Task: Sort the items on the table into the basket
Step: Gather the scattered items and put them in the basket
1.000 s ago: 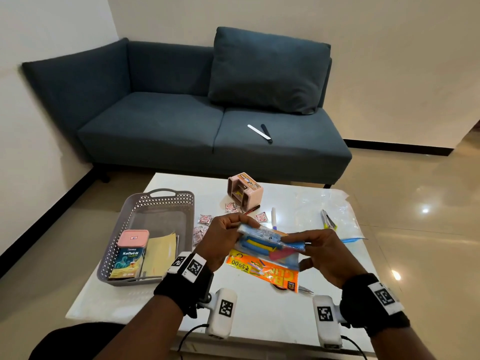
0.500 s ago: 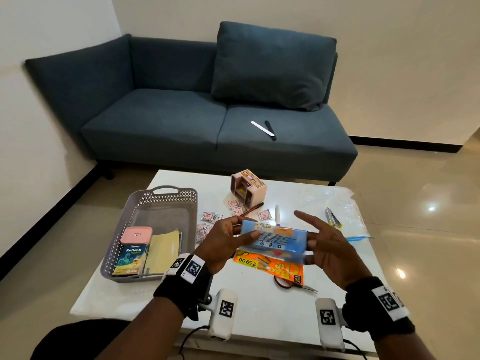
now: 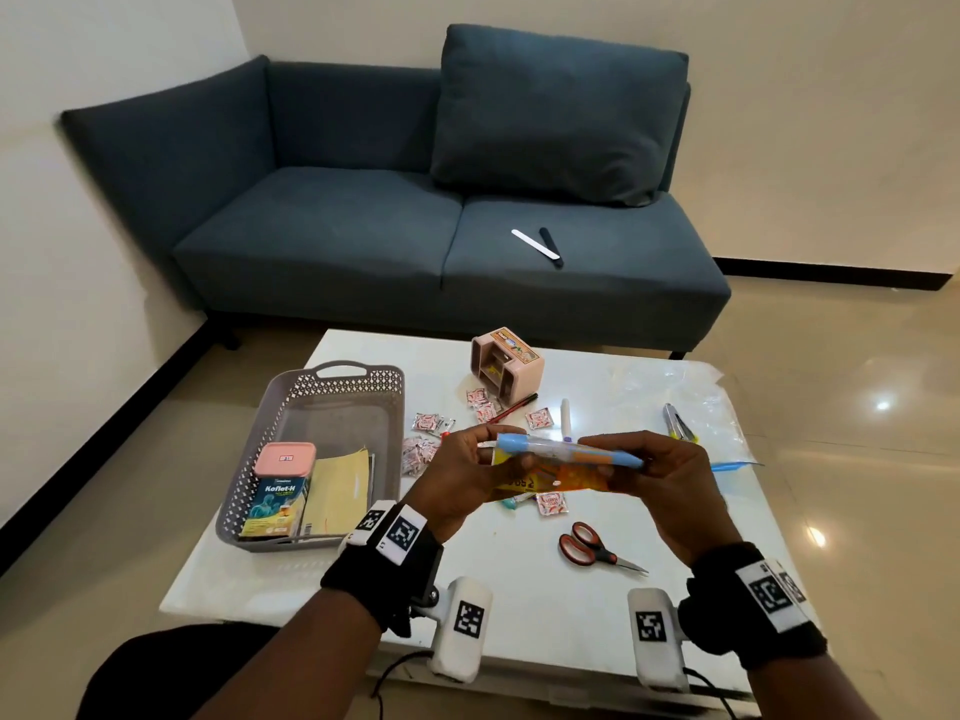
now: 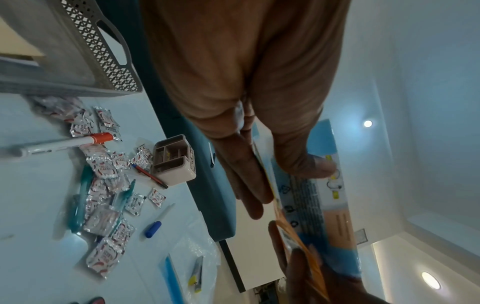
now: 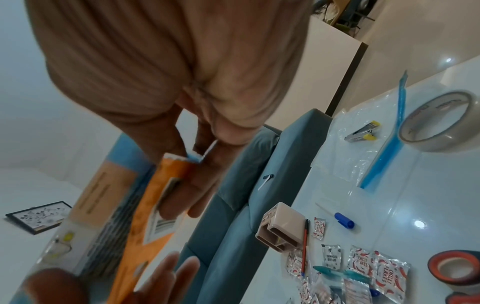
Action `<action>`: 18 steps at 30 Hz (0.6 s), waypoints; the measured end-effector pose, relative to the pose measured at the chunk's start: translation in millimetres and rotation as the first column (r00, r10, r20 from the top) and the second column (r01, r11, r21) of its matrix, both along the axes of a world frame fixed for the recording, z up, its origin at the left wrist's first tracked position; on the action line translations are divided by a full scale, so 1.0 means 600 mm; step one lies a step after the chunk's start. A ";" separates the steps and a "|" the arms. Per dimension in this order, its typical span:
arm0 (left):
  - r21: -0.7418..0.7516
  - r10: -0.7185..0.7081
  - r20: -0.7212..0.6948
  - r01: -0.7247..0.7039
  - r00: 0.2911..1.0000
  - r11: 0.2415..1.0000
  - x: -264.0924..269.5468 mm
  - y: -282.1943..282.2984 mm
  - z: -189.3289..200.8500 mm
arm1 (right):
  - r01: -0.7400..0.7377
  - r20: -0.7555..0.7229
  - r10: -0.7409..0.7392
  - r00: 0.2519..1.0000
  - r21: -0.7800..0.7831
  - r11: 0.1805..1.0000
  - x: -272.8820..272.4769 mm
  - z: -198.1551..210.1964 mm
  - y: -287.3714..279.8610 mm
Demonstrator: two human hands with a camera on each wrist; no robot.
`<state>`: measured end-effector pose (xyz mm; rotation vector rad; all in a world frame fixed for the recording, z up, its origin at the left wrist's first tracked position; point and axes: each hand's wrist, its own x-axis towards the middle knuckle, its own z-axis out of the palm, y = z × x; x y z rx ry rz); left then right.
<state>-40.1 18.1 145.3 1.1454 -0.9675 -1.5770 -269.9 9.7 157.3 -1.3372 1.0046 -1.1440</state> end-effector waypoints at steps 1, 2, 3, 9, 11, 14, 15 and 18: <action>0.006 -0.012 -0.043 0.012 0.999 1.000 -0.001 0.002 0.000 | 0.012 -0.020 -0.012 1.000 -0.025 1.000 -0.001 0.000 -0.002; 0.013 -0.025 -0.102 0.027 0.994 1.000 -0.003 0.004 0.002 | 0.022 -0.048 -0.025 0.999 -0.057 0.998 -0.001 0.001 -0.003; 0.025 -0.031 -0.170 0.036 0.985 0.999 -0.005 0.007 0.006 | 0.028 -0.084 -0.036 0.996 -0.101 0.994 -0.002 0.001 -0.005; 0.118 0.083 -0.199 -0.060 0.977 0.991 -0.023 0.009 0.022 | -0.014 -0.257 -0.048 0.965 -0.236 0.972 -0.005 0.000 -0.011; 0.128 0.105 -0.161 -0.085 0.981 0.988 -0.026 0.009 0.020 | 0.029 -0.195 -0.058 0.979 -0.148 0.989 -0.001 0.003 -0.008; 0.084 0.139 -0.083 -0.133 0.987 0.988 -0.031 0.010 0.016 | 0.090 0.157 -0.105 0.982 0.100 0.991 0.001 0.010 -0.008; 0.063 0.145 -0.061 -0.141 0.988 0.988 -0.034 0.010 0.016 | 0.047 0.343 -0.117 0.932 0.205 0.978 0.001 0.012 -0.009; 0.020 0.191 -0.037 -0.191 0.981 0.981 -0.042 0.009 0.010 | -0.130 0.656 -0.136 0.743 0.340 0.932 -0.003 0.021 -0.010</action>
